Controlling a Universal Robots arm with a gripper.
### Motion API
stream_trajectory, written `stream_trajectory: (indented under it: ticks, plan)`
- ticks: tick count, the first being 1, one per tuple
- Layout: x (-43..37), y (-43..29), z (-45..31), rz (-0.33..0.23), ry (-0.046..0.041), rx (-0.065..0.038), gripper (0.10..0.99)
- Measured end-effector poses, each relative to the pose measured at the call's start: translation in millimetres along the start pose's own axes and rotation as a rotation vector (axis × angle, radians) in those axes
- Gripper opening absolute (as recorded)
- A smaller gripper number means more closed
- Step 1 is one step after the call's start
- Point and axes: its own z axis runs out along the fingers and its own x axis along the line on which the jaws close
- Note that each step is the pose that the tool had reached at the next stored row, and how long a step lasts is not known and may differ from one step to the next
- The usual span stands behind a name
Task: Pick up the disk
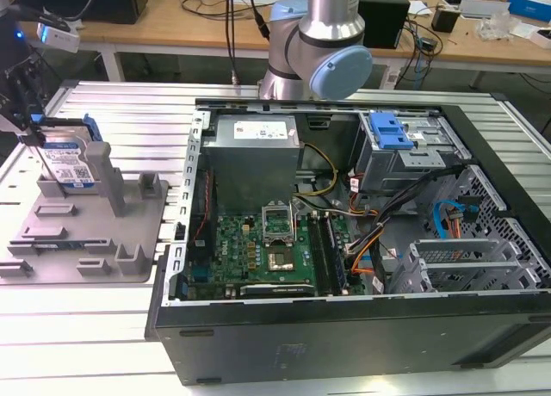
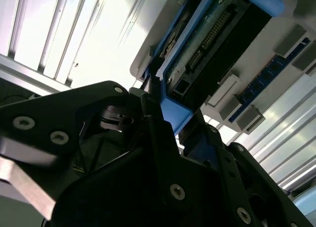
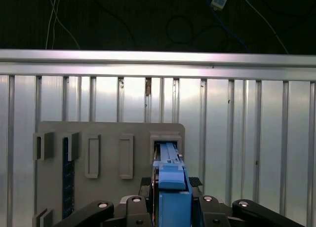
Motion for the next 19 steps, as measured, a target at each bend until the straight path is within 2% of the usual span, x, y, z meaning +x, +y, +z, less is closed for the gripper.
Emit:
stream_trajectory:
  ticks: [16,18,19]
  plan:
    - [0.8,0.0,2.0,0.001,-0.0001,0.0,0.369]
    - [1.0,0.0,0.2,0.001,-0.0009,0.001,0.369]
    - [1.0,0.0,-3.1,0.001,-0.0015,0.0,0.369]
